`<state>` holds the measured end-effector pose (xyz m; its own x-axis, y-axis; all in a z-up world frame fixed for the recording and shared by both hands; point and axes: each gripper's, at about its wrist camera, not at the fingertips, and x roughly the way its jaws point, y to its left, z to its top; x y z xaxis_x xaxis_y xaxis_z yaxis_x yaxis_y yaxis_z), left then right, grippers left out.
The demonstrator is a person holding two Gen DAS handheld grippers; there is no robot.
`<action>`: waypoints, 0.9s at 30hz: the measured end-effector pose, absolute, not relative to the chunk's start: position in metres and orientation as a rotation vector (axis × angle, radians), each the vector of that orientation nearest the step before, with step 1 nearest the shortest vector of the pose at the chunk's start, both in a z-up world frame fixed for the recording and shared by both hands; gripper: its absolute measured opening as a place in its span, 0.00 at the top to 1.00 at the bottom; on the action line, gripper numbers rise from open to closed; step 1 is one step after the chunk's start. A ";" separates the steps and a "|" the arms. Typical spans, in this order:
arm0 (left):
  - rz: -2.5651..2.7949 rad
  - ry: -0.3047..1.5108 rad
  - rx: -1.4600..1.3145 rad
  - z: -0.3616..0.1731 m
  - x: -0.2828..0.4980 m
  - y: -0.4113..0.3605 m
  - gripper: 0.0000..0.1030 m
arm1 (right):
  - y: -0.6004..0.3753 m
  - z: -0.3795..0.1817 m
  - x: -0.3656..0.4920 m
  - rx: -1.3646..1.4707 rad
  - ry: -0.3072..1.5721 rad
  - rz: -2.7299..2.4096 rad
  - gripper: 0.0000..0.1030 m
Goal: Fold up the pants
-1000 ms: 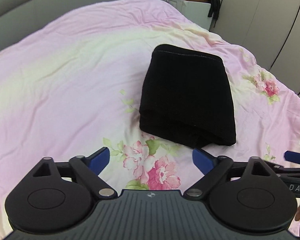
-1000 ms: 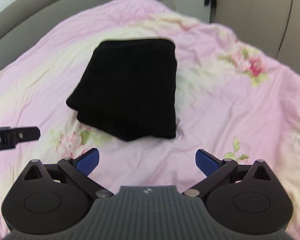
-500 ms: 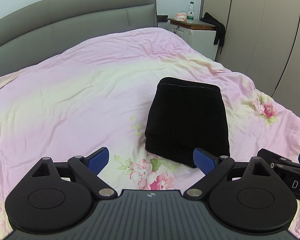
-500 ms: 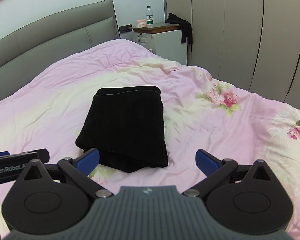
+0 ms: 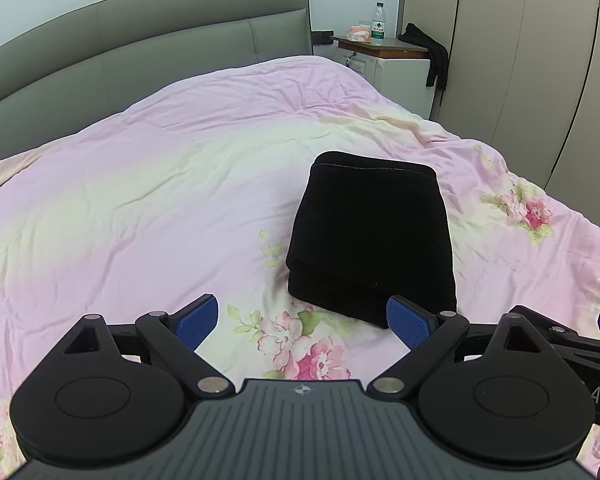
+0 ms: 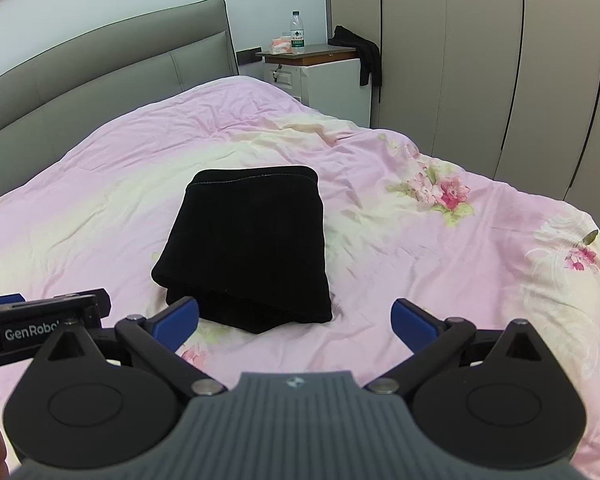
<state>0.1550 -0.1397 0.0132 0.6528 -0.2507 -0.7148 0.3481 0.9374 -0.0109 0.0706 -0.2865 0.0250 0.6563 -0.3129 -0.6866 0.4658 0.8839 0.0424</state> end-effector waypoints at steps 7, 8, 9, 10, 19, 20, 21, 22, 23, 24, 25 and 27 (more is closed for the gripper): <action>-0.338 0.791 0.132 0.013 0.154 -0.141 0.00 | -0.287 0.024 0.067 0.234 0.745 -0.452 0.05; -0.338 0.792 0.131 0.013 0.154 -0.141 0.00 | -0.288 0.024 0.067 0.234 0.746 -0.452 0.05; -0.339 0.791 0.132 0.013 0.154 -0.141 0.00 | -0.288 0.024 0.067 0.235 0.748 -0.451 0.05; -0.339 0.792 0.132 0.012 0.153 -0.142 0.00 | -0.288 0.024 0.066 0.235 0.749 -0.451 0.05; -0.341 0.795 0.132 0.010 0.152 -0.141 0.00 | -0.289 0.025 0.064 0.236 0.750 -0.453 0.05; -0.341 0.795 0.132 0.010 0.152 -0.141 0.00 | -0.289 0.025 0.065 0.236 0.750 -0.453 0.05; -0.340 0.795 0.133 0.010 0.152 -0.141 0.00 | -0.289 0.025 0.065 0.237 0.753 -0.454 0.05; -0.339 0.795 0.134 0.009 0.151 -0.140 0.00 | -0.289 0.025 0.064 0.238 0.755 -0.454 0.05; -0.339 0.794 0.133 0.010 0.152 -0.140 0.00 | -0.289 0.025 0.064 0.240 0.755 -0.454 0.05; -0.340 0.795 0.134 0.010 0.152 -0.140 0.00 | -0.289 0.024 0.064 0.242 0.757 -0.454 0.05; -0.339 0.795 0.135 0.009 0.151 -0.140 0.00 | -0.289 0.024 0.063 0.245 0.759 -0.454 0.05; -0.339 0.795 0.137 0.009 0.152 -0.139 0.00 | -0.289 0.023 0.063 0.246 0.760 -0.454 0.05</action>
